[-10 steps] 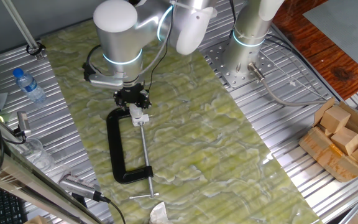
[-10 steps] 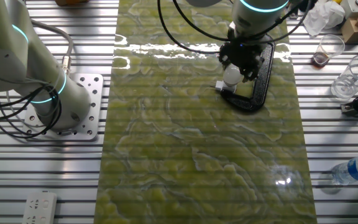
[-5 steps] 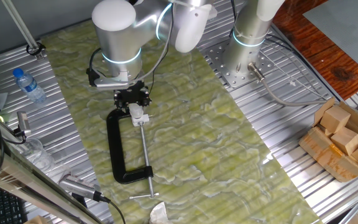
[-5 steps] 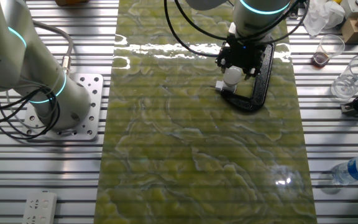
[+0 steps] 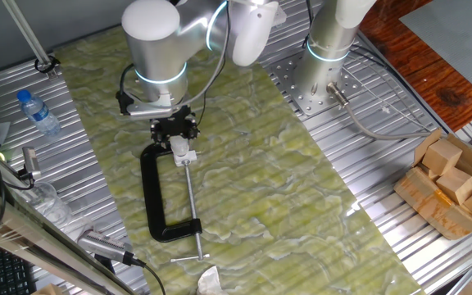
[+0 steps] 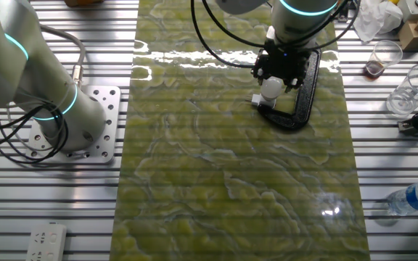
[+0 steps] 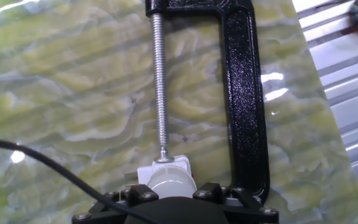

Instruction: Install the light bulb by rotating it

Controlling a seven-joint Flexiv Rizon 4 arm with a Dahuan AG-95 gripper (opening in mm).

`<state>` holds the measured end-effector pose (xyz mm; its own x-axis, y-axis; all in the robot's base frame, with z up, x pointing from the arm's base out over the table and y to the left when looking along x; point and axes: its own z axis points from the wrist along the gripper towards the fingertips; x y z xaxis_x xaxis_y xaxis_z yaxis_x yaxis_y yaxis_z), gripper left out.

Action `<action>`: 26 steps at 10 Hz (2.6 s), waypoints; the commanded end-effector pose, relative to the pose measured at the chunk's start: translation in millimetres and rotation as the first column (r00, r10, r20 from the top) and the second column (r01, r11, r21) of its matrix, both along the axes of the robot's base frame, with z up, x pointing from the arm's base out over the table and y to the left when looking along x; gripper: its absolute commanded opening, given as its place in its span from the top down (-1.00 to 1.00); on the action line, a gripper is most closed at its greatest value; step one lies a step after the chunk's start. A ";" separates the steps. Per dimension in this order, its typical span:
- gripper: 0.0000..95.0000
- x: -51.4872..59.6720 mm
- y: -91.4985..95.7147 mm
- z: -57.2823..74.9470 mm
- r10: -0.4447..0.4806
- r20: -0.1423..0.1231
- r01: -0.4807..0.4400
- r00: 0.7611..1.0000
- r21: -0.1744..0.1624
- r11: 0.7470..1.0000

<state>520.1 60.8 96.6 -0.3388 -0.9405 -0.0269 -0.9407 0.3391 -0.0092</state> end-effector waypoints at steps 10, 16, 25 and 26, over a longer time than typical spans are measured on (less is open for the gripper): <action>1.00 0.5 -0.4 0.2 -0.434 -0.035 0.434 0.900 -0.015 0.901; 1.00 -0.1 -0.9 0.6 -0.723 -0.027 0.723 0.691 -0.022 0.691; 1.00 -1.0 -1.7 0.1 -0.915 -0.031 0.915 0.402 -0.021 0.403; 1.00 -1.0 -1.7 0.1 -0.929 -0.030 0.929 0.369 -0.021 0.370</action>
